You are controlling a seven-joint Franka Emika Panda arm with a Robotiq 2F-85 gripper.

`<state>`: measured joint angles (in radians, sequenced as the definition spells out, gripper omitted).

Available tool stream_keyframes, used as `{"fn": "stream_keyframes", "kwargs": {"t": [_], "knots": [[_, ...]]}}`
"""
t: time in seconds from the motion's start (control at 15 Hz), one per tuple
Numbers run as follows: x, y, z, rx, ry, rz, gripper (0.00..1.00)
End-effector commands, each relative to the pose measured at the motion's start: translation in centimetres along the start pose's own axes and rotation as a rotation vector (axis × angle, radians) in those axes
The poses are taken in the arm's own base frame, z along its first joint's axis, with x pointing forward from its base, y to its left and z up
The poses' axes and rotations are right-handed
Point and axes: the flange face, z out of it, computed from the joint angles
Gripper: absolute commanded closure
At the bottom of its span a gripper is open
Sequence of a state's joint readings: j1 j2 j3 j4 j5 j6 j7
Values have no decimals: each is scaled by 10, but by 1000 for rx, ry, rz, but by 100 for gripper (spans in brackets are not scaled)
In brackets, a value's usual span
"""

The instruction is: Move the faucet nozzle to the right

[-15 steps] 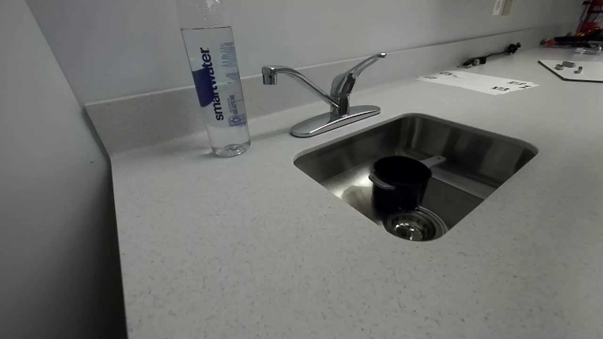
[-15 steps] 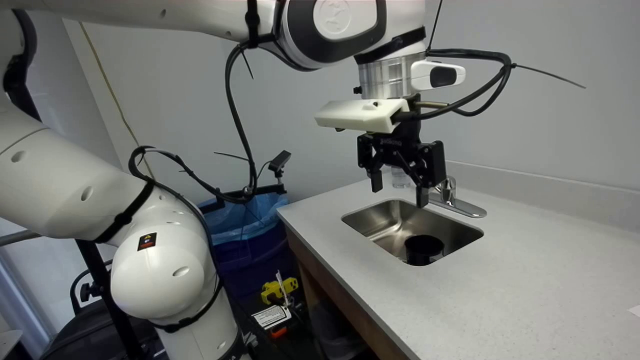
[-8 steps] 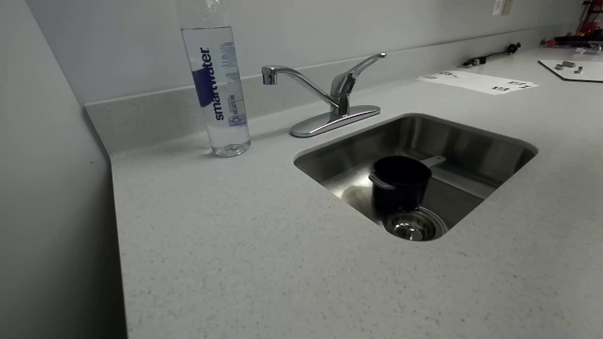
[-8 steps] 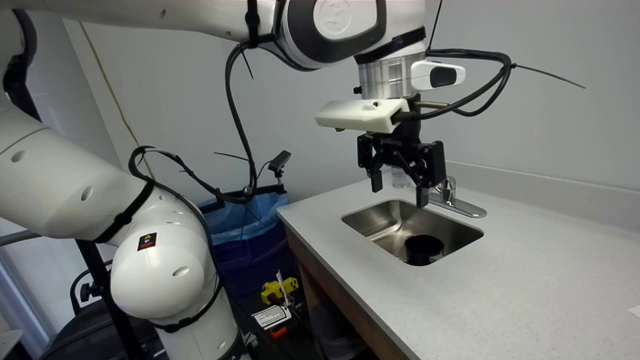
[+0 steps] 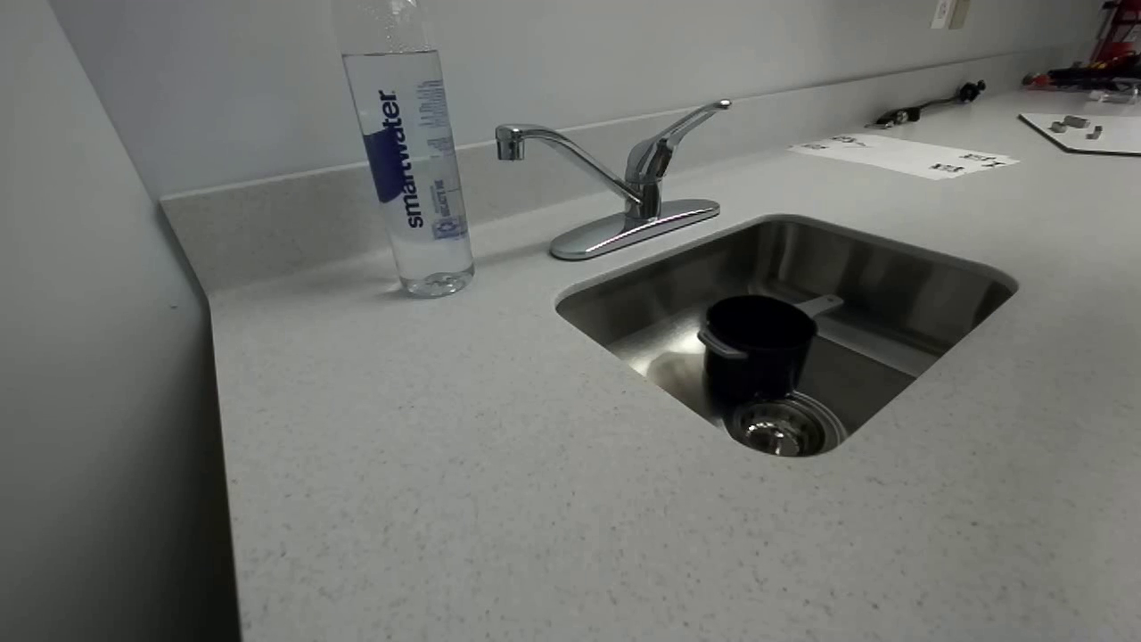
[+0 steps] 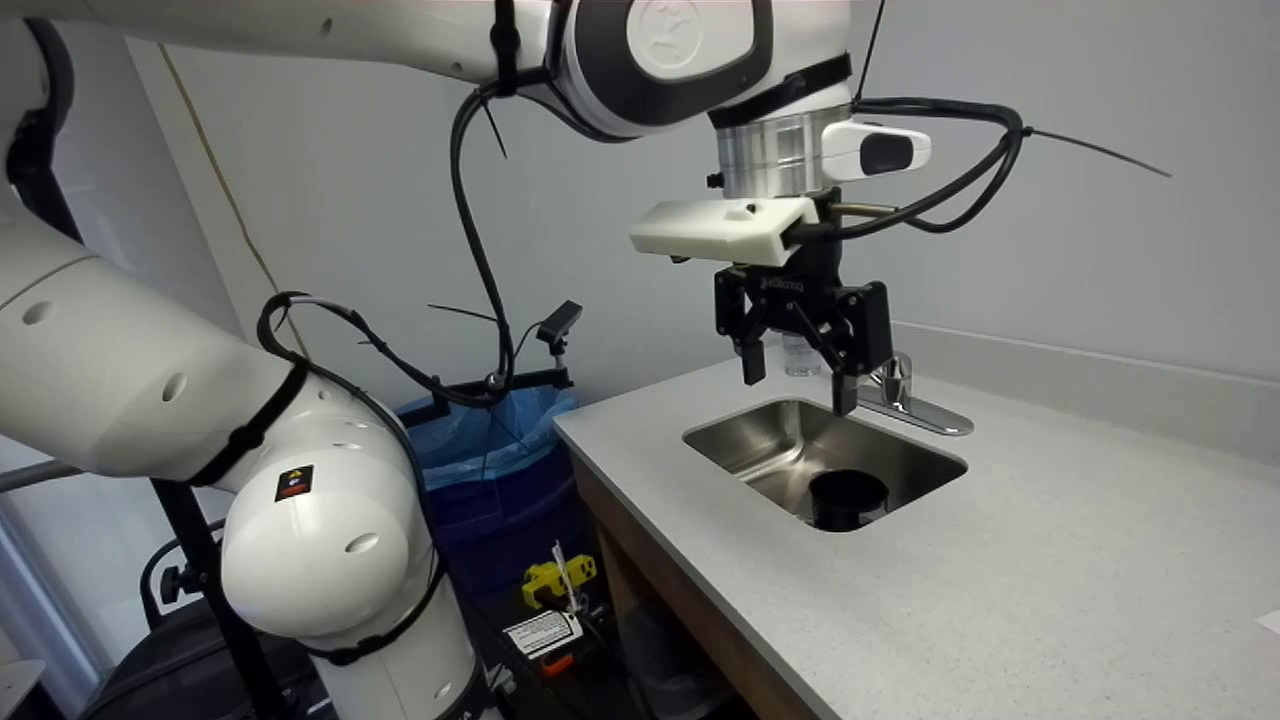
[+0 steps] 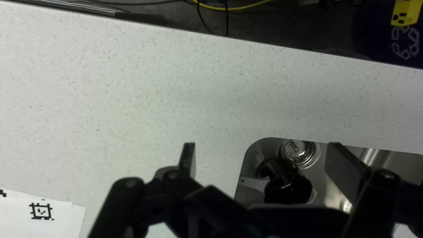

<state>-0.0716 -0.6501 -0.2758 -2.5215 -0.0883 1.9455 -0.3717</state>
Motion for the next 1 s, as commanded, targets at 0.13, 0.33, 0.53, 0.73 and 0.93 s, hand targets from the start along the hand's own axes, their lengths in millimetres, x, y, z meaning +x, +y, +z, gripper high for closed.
{"fn": "stream_keyframes", "kwargs": {"t": [0.13,0.33,0.53,0.73,0.93], "knots": [[0,-1,0,6,-9,-12,0],[1,0,1,4,-14,-21,0],[5,30,17,8,2,-23,0],[22,40,24,4,15,-29,0],[12,31,28,5,-2,-12,0]]}}
